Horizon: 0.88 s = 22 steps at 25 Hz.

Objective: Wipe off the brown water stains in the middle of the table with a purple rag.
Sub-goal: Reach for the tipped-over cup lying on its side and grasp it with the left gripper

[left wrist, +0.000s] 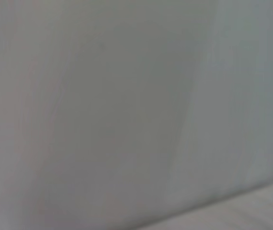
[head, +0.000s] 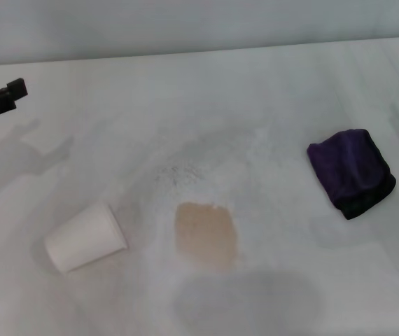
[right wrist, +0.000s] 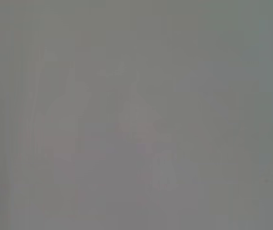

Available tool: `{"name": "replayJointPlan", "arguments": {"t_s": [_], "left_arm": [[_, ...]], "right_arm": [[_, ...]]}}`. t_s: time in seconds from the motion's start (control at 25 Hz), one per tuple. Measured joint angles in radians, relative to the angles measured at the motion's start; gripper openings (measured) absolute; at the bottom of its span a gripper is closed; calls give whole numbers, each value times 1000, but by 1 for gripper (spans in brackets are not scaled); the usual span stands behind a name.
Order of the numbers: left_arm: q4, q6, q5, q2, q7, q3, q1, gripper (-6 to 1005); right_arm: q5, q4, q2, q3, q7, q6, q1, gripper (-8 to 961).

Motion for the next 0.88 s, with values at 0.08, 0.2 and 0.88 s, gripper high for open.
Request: {"name": "replayJointPlan", "arguments": {"t_s": [0.08, 0.2, 0.88], "left_arm": [[65, 57, 170, 27, -180, -40, -36, 888], [76, 96, 213, 35, -218, -61, -50, 887], [216, 527, 881, 63, -392, -122, -293, 887]], "right_arm": [[-1, 0, 0, 0, 7, 0, 0, 747], [-3, 3, 1, 0, 10, 0, 1, 747], [-9, 34, 2, -11, 11, 15, 11, 746]]}}
